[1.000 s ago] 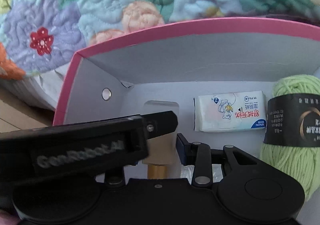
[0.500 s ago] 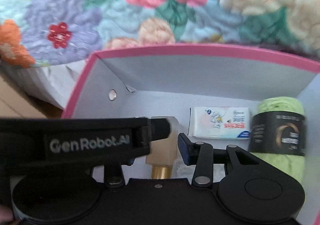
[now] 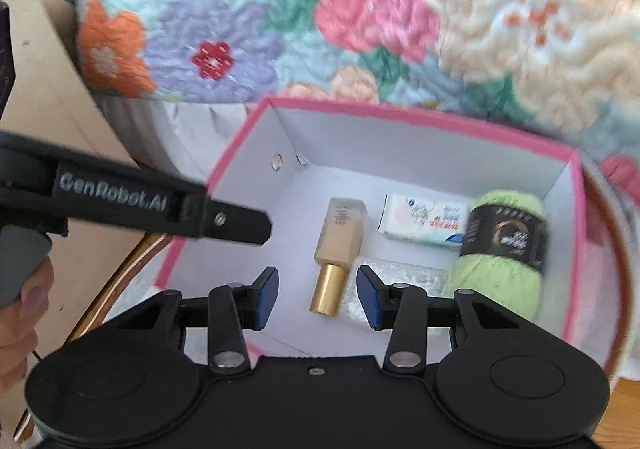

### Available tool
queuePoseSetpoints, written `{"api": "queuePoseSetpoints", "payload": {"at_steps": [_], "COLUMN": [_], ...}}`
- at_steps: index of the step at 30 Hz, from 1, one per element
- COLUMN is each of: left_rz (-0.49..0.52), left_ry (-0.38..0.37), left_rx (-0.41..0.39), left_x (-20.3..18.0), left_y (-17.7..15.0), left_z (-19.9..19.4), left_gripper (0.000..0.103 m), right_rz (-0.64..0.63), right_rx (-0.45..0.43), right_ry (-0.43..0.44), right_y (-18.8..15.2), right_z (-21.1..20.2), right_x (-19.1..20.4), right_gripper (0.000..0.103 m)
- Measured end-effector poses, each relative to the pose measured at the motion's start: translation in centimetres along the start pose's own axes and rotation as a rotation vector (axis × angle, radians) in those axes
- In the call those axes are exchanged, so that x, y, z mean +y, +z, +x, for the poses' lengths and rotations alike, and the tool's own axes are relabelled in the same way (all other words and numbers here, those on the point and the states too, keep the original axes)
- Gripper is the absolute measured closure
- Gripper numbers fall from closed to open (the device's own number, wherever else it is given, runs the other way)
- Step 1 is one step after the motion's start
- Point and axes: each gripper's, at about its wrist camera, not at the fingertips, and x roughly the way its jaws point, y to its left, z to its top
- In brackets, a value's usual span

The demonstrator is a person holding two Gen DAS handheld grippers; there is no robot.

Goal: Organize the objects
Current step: 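Open the left tool to release the bottle and withdraw, then lower the left tool onto the purple plush toy and close it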

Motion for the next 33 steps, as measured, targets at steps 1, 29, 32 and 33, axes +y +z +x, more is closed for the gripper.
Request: {"api": "queuePoseSetpoints", "payload": {"at_steps": [1,29,32,33], "left_rz": [0.011,0.146,0.146,0.142], "left_ry": [0.005,0.081,0.081,0.083], "left_rx": [-0.002,0.054,0.061,0.066], "left_x": [-0.2,-6.0,-6.5,-6.7], "left_y": [-0.2,-11.9,-13.4,-13.9], "left_z": [-0.9,-15.9,-15.5,-15.3], "left_gripper": [0.050,0.040,0.039,0.039], "right_rz": [-0.006,-0.246,-0.279,-0.291], "right_rx": [-0.002,0.007,0.022,0.024], "right_ry": [0.001,0.144,0.148,0.147], "right_y": [0.2,-7.9,-9.3,-9.8], "right_z": [-1.0,-19.7,-20.1,-20.2], "right_x": [0.3,4.6,4.0,3.7], "right_gripper": [0.053,0.027,0.026,0.025]}}
